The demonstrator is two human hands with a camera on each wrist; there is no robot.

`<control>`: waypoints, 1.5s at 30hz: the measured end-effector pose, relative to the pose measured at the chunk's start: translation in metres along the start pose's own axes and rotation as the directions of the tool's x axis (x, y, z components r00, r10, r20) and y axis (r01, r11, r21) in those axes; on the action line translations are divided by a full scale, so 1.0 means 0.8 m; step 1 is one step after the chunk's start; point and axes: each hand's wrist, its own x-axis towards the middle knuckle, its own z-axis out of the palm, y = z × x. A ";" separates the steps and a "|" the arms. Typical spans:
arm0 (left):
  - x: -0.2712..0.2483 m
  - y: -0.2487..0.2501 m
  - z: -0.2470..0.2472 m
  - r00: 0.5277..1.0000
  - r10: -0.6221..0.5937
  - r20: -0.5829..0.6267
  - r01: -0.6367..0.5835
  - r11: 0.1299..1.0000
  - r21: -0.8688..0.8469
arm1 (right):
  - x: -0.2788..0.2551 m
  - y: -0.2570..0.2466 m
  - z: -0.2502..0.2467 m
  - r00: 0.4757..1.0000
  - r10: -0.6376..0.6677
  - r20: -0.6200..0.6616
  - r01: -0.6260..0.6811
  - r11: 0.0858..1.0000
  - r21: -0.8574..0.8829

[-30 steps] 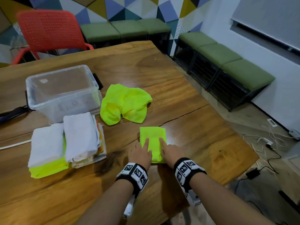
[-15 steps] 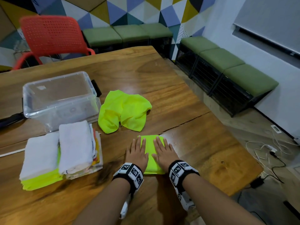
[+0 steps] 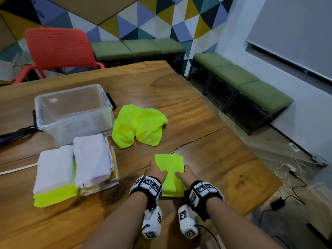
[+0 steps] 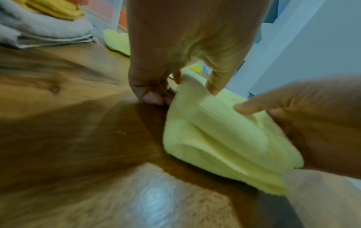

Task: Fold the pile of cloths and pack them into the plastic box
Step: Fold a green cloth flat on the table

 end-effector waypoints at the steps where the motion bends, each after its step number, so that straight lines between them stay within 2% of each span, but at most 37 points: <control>1: -0.003 -0.003 -0.001 1.000 0.029 -0.010 -0.029 0.999 -0.038 | -0.007 -0.004 0.002 1.000 -0.003 -0.010 0.003 0.997 0.078; 5: -0.023 -0.003 -0.033 0.984 0.149 -0.100 -0.161 0.980 -0.121 | -0.031 -0.036 0.012 0.997 -0.071 -0.025 0.075 0.948 0.311; 10: -0.048 -0.001 -0.115 0.911 0.300 -0.282 -0.334 0.939 -0.078 | -0.051 -0.117 0.035 0.988 -0.146 -0.057 0.154 0.820 0.552; 12: -0.058 -0.004 -0.151 0.898 0.306 -0.315 -0.365 0.919 -0.148 | -0.060 -0.156 0.044 0.980 -0.184 -0.080 0.195 0.781 0.593; 15: -0.072 -0.017 -0.208 0.904 0.226 -0.364 -0.335 0.903 -0.270 | -0.074 -0.205 0.066 0.943 -0.299 -0.149 0.334 0.820 0.465; 18: -0.083 -0.048 -0.264 0.885 0.126 -0.449 -0.277 0.917 -0.287 | -0.100 -0.250 0.103 0.876 -0.469 -0.109 0.477 0.815 0.330; 21: -0.087 -0.089 -0.304 0.856 0.084 -0.510 -0.199 0.964 -0.176 | -0.110 -0.279 0.154 0.822 -0.569 -0.032 0.566 0.807 0.166; 25: -0.081 -0.132 -0.324 0.851 0.097 -0.515 -0.092 0.995 0.034 | -0.111 -0.293 0.211 0.767 -0.639 0.056 0.641 0.768 -0.016; 27: -0.078 -0.143 -0.326 0.855 0.059 -0.514 -0.026 0.997 0.071 | -0.110 -0.295 0.229 0.771 -0.625 0.120 0.637 0.761 -0.126; 32: -0.072 -0.165 -0.328 0.863 -0.020 -0.504 0.092 0.989 0.117 | -0.104 -0.297 0.259 0.797 -0.573 0.193 0.604 0.765 -0.223; 34: -0.065 -0.174 -0.328 0.876 -0.036 -0.480 0.120 0.982 0.145 | -0.096 -0.294 0.268 0.810 -0.551 0.199 0.586 0.765 -0.267; 39: -0.052 -0.193 -0.309 0.912 -0.080 -0.402 0.204 0.940 0.275 | -0.071 -0.270 0.303 0.884 -0.424 0.199 0.467 0.764 -0.446; 43: -0.046 -0.190 -0.305 0.910 -0.105 -0.401 0.246 0.915 0.319 | -0.062 -0.269 0.310 0.875 -0.463 0.143 0.469 0.735 -0.490; 45: -0.043 -0.190 -0.308 0.913 -0.109 -0.392 0.248 0.914 0.322 | -0.063 -0.273 0.307 0.881 -0.447 0.154 0.458 0.728 -0.509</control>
